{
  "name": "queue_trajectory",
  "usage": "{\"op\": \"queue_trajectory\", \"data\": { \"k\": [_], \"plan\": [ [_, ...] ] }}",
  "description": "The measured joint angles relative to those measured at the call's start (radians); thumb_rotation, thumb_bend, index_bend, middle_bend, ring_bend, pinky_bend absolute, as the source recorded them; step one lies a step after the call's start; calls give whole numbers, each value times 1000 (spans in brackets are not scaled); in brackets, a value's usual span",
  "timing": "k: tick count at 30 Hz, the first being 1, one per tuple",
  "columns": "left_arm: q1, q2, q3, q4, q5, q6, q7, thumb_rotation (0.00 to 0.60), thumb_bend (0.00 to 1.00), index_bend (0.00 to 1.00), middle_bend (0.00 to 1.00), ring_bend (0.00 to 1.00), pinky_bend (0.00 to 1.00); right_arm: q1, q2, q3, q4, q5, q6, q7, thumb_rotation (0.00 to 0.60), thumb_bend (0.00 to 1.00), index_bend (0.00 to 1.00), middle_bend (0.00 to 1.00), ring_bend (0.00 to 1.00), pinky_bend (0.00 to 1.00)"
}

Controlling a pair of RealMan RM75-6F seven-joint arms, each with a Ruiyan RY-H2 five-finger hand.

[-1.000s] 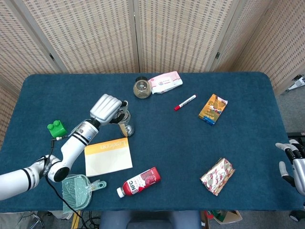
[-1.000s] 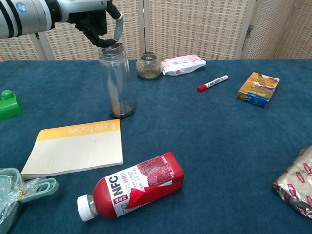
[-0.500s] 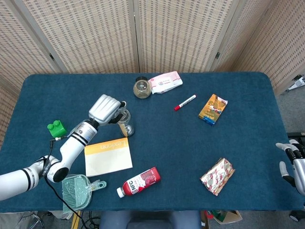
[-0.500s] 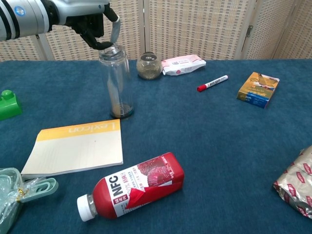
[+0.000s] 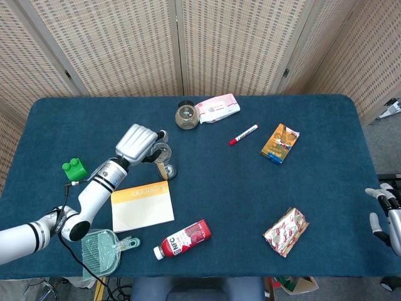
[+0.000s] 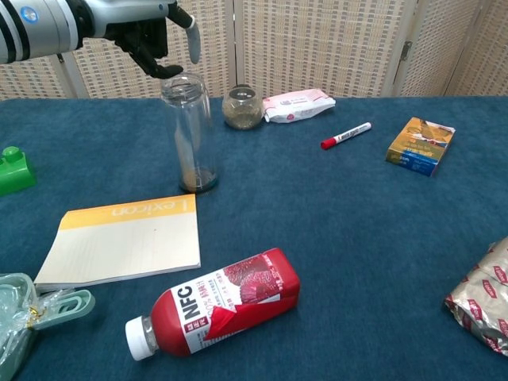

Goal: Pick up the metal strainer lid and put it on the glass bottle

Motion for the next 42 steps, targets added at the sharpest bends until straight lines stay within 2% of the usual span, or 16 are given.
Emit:
{"op": "queue_trajectory", "data": {
  "k": [7,11,16,22,42],
  "plan": [
    [39,44,3,-77,19,36,-39,600,431,373,1000,1000,900,2,-3,1,5,4,-7,3,600,478,272,292,191,290],
    [65,84,22,-131,52,51,-47,600,431,385,1000,1000,900,8,-4,2,5,1,-13,0,600,478,272,292,191,290],
    [68,104,38,-160,39,21,-32,600,431,337,1000,1000,907,11,-4,4,0,-1,-14,-5,600,478,272,292,191,290],
    [53,100,39,-158,-3,-11,-10,600,431,270,1000,1000,914,7,-1,2,-5,3,-11,-9,600,478,272,292,191,290],
    [14,76,43,-134,-61,-50,35,600,431,307,1000,1000,914,5,-4,3,4,14,-16,-5,600,478,272,292,191,290]
  ]
}}
